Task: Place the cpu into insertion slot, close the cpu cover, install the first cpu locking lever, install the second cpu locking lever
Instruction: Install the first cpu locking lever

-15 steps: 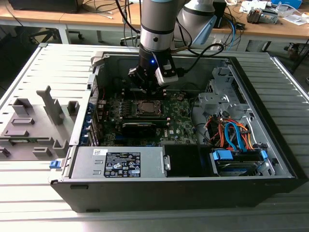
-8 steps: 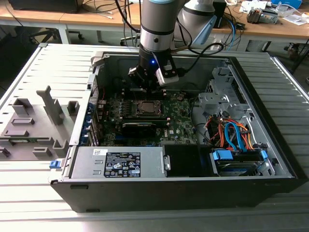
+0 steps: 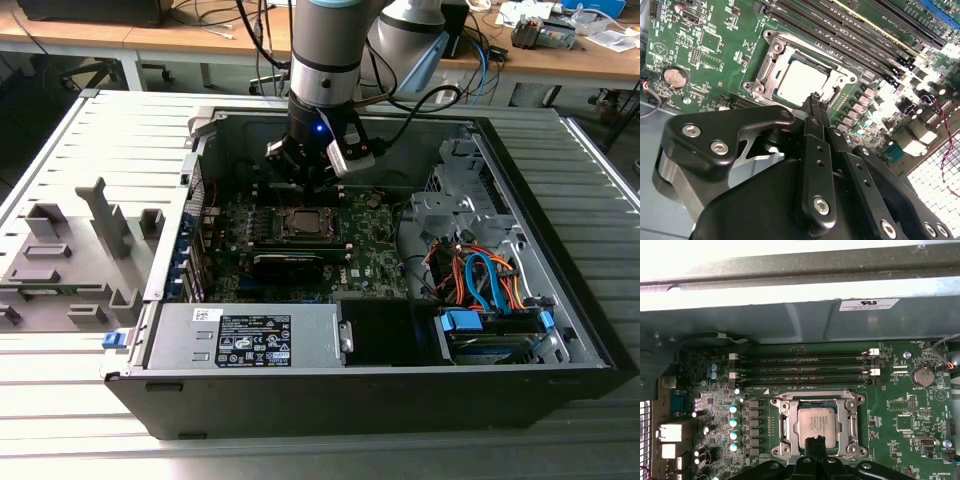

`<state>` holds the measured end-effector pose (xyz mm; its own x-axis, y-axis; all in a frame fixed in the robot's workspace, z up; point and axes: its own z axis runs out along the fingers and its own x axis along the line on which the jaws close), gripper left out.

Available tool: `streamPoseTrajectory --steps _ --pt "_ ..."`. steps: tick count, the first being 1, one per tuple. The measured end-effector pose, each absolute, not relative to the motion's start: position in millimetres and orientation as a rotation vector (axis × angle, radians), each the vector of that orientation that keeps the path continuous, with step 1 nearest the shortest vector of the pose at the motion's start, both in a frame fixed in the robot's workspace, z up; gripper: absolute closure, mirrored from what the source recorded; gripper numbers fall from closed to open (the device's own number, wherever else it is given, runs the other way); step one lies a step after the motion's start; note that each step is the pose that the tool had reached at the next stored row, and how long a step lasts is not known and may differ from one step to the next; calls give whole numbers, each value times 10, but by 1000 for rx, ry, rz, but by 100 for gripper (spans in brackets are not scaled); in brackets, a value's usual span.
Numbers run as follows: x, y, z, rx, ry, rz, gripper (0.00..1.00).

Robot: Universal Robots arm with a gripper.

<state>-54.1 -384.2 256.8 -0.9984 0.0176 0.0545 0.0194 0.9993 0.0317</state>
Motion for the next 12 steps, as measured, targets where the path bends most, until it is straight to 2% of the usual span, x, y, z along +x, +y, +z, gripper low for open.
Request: streamPoseTrajectory --steps 12 --pt "-552 -3842 2568 -13 -3087 -49 89"
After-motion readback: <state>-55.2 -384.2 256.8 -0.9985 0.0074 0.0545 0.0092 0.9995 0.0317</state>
